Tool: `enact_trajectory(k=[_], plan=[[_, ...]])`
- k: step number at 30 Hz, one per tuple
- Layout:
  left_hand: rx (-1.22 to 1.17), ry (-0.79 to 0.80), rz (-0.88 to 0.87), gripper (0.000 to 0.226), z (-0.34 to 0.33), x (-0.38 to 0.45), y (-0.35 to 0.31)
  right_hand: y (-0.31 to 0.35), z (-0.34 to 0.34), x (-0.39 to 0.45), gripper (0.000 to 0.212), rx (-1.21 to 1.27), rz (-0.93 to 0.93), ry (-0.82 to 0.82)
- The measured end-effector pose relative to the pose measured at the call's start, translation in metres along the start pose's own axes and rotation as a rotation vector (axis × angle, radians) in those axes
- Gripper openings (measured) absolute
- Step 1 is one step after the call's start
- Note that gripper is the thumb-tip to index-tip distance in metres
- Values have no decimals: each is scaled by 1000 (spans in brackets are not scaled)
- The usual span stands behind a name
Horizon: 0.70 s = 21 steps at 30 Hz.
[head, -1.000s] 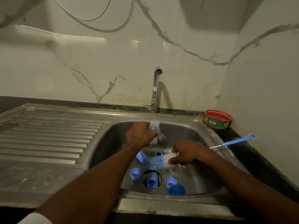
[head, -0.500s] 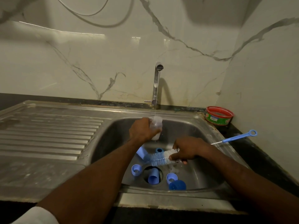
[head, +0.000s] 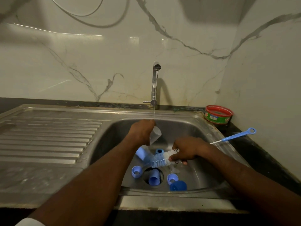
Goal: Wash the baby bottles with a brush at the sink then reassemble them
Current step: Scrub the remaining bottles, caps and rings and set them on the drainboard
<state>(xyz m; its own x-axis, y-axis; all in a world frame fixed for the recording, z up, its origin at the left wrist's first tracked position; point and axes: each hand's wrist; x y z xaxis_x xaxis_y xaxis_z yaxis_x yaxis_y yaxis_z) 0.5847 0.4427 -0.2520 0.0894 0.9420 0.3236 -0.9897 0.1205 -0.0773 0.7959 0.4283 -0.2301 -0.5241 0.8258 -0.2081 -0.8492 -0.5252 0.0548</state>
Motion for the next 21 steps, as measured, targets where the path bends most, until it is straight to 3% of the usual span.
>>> enact_trajectory(k=[6, 11, 15, 21], plan=[[-8, 36, -39, 78, -5, 1, -2, 1, 0, -2, 32, 11, 18, 9], [-209, -58, -29, 93, -11, 3, 5, 1, 0, -1, 30, 4, 15, 6], [-414, -162, 85, 77, -12, 7, 10, 0, -2, 0, 30, 12, 2, 5], [-411, -145, 242, 55, -16, 6, 9, 0, -1, 1, 32, -10, 4, 3]])
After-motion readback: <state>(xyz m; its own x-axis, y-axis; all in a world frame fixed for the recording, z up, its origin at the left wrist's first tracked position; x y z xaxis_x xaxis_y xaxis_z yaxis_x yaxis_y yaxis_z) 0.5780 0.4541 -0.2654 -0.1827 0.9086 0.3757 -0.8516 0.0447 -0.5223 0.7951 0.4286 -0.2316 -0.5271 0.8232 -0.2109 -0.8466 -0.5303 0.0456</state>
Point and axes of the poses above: each hand's wrist, its own x-axis towards the middle knuckle, its own z-axis out of the back of the hand, y = z × x, and after that the axes turned 6 degrees about -y, right-handed
